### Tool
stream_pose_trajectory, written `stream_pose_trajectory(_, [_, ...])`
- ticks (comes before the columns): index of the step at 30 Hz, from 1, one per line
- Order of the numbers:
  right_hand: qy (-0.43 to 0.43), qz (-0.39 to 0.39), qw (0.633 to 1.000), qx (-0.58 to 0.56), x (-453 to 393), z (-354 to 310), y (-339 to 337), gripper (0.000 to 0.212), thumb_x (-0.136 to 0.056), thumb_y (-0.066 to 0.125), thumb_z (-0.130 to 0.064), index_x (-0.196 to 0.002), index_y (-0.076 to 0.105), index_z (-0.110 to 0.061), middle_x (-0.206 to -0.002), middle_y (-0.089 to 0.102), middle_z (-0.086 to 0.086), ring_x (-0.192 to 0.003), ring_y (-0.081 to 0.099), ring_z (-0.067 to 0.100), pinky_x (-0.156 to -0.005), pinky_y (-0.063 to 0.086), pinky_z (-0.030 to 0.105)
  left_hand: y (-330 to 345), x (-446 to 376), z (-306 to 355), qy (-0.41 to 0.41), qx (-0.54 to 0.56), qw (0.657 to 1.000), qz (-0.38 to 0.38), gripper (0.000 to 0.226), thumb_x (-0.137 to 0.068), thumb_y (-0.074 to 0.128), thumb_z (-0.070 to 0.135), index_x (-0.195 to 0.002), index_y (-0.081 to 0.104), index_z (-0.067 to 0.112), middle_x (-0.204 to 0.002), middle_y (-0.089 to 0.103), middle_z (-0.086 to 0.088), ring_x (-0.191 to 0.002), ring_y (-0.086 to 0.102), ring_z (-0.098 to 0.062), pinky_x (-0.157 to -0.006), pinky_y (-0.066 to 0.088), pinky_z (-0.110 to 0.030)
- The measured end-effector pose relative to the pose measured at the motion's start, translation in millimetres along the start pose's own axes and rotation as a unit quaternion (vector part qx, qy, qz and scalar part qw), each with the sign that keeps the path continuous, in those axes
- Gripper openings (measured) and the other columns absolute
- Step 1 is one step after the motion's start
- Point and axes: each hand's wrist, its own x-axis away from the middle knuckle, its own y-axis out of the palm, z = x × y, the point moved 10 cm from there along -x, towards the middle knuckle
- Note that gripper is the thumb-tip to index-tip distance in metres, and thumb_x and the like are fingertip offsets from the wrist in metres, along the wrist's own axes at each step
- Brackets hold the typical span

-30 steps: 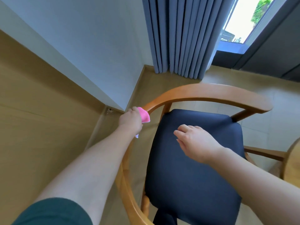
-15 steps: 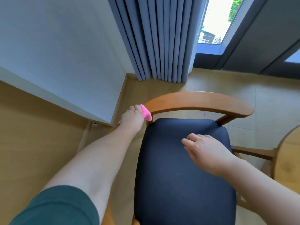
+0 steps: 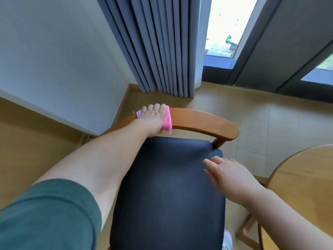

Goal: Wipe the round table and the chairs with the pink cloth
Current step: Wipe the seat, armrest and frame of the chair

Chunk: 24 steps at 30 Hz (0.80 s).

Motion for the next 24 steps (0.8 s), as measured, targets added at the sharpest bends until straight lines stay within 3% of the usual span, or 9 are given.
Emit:
stream_pose_trajectory(9, [0.034,0.013,0.999,-0.028,32,57,1,0.033,-0.103,0.022,-0.035,-0.121,0.045,-0.022,-0.107,0.055,-0.003,-0.093,0.057,0.02,-0.084,0.044,0.032,-33,-19,89,0.095,-0.028,0.995,-0.003,0.1,-0.082,0.069,0.039,-0.148,0.0,0.01,-0.141,0.027,-0.012,-0.125,0.032,-0.031,-0.106,0.026,-0.043])
stream_pose_trajectory(19, [0.034,0.035,0.997,-0.051,46,72,11,0.031,-0.102,0.023,-0.036,-0.12,0.046,-0.022,-0.102,0.055,-0.003,-0.09,0.057,0.021,-0.082,0.044,0.034,-57,-21,177,0.188,-0.04,0.981,0.036,0.096,-0.081,0.067,0.05,-0.146,0.008,0.012,-0.136,0.032,-0.011,-0.12,0.035,-0.029,-0.104,0.027,-0.043])
stream_pose_trajectory(24, [0.043,0.044,0.997,-0.049,52,80,10,0.033,-0.102,0.024,-0.035,-0.122,0.047,-0.022,-0.105,0.056,-0.003,-0.091,0.058,0.021,-0.081,0.044,0.033,-62,-21,208,0.201,-0.044,0.978,0.038,0.089,-0.081,0.068,0.044,-0.145,0.014,0.014,-0.135,0.034,-0.01,-0.12,0.035,-0.03,-0.103,0.026,-0.044])
